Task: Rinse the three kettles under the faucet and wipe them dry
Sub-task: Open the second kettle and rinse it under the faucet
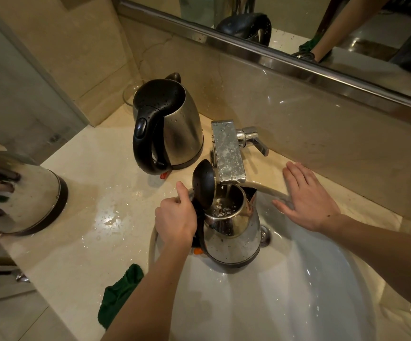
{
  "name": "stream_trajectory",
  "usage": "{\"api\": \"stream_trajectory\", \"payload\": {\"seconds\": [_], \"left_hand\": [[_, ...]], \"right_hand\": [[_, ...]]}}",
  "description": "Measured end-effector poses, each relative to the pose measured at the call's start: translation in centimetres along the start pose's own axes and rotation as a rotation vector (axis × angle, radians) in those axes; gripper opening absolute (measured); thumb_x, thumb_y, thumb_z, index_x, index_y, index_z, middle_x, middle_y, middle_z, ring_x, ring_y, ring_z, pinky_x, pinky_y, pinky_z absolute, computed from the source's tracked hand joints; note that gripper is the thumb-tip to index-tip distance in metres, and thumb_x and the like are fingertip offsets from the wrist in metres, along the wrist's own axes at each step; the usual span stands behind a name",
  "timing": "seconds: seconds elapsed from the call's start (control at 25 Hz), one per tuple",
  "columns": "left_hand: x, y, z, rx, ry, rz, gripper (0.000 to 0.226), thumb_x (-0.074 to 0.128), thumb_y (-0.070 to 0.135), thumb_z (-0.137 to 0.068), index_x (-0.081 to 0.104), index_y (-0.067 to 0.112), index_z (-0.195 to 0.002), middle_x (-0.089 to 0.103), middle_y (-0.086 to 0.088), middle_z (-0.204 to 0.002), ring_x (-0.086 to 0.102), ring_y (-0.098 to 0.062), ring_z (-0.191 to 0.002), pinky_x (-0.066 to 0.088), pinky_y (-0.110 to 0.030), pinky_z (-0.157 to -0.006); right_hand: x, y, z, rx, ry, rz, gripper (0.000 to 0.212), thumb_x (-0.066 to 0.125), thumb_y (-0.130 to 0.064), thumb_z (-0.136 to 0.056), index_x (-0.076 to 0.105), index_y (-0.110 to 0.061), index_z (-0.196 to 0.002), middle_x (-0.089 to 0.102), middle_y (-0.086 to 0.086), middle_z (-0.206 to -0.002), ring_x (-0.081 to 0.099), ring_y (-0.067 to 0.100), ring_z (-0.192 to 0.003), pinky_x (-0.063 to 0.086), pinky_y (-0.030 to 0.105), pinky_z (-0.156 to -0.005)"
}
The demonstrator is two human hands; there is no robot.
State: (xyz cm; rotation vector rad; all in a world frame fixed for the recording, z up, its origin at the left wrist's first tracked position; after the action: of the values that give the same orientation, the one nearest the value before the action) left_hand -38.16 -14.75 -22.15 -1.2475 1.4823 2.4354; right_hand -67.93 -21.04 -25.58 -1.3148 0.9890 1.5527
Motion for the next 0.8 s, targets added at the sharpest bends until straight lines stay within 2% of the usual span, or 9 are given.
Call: {"api": "stream_trajectory", "payload": {"seconds": [0.48,0.8], "left_hand": [[0.18,0.09,-0.09,0.001,0.0,-0.004,0.067,0.028,0.056,-0.099,0.044,0.011,-0.052,0.047,-0.006,-0.053,0.051,-0.022,-0.054,0.048,-0.039,-0.061],[0.21,0.21,-0.16,-0.003,-0.006,-0.013,0.067,0.027,0.056,-0.099,0.043,0.011,-0.052,0.046,-0.006,-0.053,0.049,-0.02,-0.053,0.047,-0.038,-0.061]], "right_hand": [[0.16,0.1,0.0,-0.004,0.006,0.01,0.093,0.012,-0.072,-0.091,0.028,-0.001,-0.149,0.026,0.019,-0.157,0.017,0.033,-0.147,0.019,0.047,-0.12],[0.08,0.06,-0.04,-0.004,-0.001,0.003,0.094,0.01,-0.072,-0.092,0.03,0.0,-0.148,0.028,0.02,-0.156,0.02,0.034,-0.146,0.022,0.049,-0.119]]}}
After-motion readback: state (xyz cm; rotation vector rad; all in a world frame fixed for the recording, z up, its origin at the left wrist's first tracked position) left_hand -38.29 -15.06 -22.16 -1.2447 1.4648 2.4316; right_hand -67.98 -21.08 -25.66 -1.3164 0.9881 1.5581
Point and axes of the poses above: each hand's wrist, its own z-axis away from the middle knuckle, its own x-axis out of the palm, y = z × x, the point moved 4 cm from there along -z, towards the middle knuckle
